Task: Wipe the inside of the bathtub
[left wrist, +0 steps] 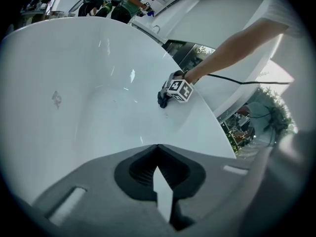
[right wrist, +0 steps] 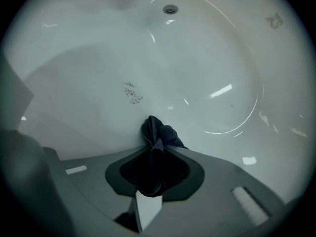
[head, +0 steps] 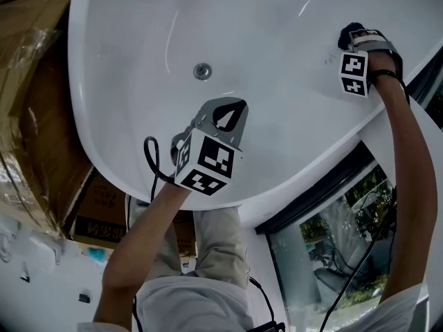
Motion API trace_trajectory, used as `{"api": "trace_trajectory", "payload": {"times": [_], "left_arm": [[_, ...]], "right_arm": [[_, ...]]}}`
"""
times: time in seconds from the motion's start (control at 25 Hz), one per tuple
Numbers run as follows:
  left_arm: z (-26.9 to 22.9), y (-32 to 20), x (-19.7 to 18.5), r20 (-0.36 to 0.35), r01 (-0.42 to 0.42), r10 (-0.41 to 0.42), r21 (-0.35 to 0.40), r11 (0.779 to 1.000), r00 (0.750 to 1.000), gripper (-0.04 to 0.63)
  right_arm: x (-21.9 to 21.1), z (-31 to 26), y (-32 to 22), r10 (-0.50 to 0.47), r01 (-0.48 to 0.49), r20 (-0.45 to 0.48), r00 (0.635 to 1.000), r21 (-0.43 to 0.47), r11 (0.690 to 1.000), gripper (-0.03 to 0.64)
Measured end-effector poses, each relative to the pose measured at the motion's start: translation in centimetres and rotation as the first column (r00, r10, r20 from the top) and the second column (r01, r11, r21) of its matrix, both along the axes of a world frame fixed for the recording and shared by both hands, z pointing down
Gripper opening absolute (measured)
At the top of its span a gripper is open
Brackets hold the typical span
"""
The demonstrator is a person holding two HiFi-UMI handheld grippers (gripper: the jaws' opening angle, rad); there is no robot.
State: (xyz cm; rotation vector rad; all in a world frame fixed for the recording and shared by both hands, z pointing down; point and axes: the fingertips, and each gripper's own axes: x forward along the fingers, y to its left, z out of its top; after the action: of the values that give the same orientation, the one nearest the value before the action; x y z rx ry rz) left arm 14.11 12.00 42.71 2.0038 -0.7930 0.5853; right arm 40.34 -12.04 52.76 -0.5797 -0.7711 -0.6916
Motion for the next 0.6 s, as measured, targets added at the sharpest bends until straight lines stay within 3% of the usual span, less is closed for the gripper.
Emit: {"api": "trace_trajectory", "payload": {"times": [0.6], "left_arm": [[-0.2, -0.7, 0.1, -0.003, 0.013, -0.013, 0.003, 1.0, 1.0, -0.002]], "right_arm": [[-1.3, 2.6, 5.9, 0.045, -0.045, -0.006, 0.999, -0.087, 0.995, 0.06]]}}
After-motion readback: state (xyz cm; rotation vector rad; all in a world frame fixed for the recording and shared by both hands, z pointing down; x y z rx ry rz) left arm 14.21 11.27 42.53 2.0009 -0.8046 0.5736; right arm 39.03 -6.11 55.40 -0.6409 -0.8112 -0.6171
